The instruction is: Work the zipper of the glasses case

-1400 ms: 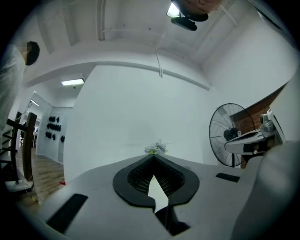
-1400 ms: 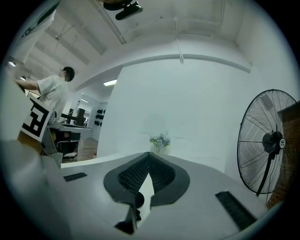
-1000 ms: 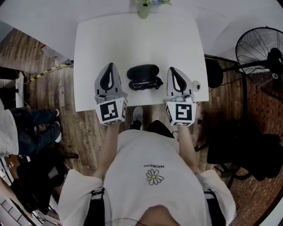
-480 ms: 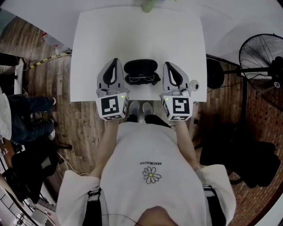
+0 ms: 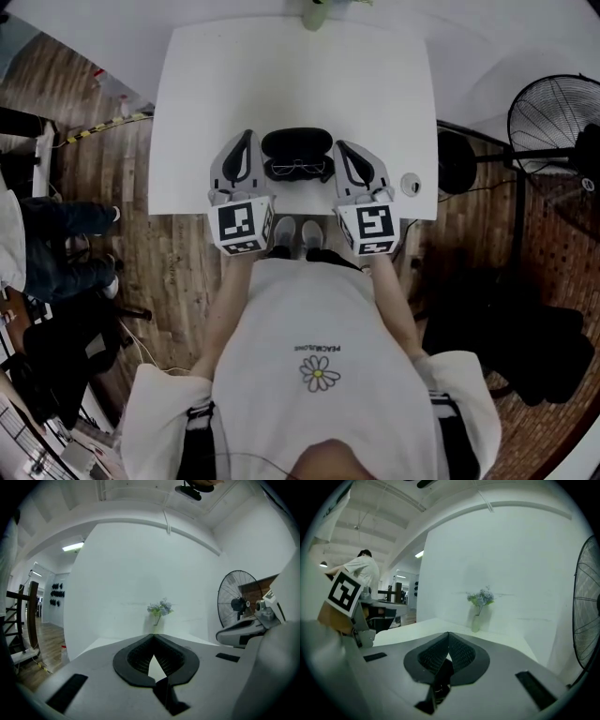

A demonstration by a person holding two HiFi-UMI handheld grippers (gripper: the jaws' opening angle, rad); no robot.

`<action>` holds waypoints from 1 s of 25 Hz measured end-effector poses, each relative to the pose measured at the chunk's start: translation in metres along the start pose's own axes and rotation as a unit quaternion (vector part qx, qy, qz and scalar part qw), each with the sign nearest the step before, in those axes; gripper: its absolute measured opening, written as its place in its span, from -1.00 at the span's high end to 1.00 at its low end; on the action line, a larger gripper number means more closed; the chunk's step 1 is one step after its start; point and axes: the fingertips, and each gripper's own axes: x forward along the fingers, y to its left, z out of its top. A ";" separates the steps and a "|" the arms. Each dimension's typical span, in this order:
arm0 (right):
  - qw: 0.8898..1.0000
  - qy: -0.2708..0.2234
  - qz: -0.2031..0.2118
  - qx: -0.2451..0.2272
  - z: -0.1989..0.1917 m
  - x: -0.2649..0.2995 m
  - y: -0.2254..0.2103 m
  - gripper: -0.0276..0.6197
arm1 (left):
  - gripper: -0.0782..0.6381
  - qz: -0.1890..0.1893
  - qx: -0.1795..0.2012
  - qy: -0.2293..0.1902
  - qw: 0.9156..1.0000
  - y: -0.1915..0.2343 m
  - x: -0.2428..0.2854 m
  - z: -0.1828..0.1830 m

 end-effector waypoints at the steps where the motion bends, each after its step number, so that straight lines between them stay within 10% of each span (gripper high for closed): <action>1: 1.000 0.014 0.007 0.002 -0.012 0.002 0.004 0.89 | 0.74 0.002 0.000 0.002 1.000 0.001 0.001 -0.002; 11: 0.988 0.144 0.055 0.023 -0.116 0.008 0.036 0.89 | 0.75 -0.005 0.000 0.033 0.999 -0.006 -0.001 -0.028; 25: 0.980 0.178 0.076 0.040 -0.147 0.016 0.060 0.89 | 0.75 -0.039 0.028 0.083 0.995 0.001 0.032 -0.044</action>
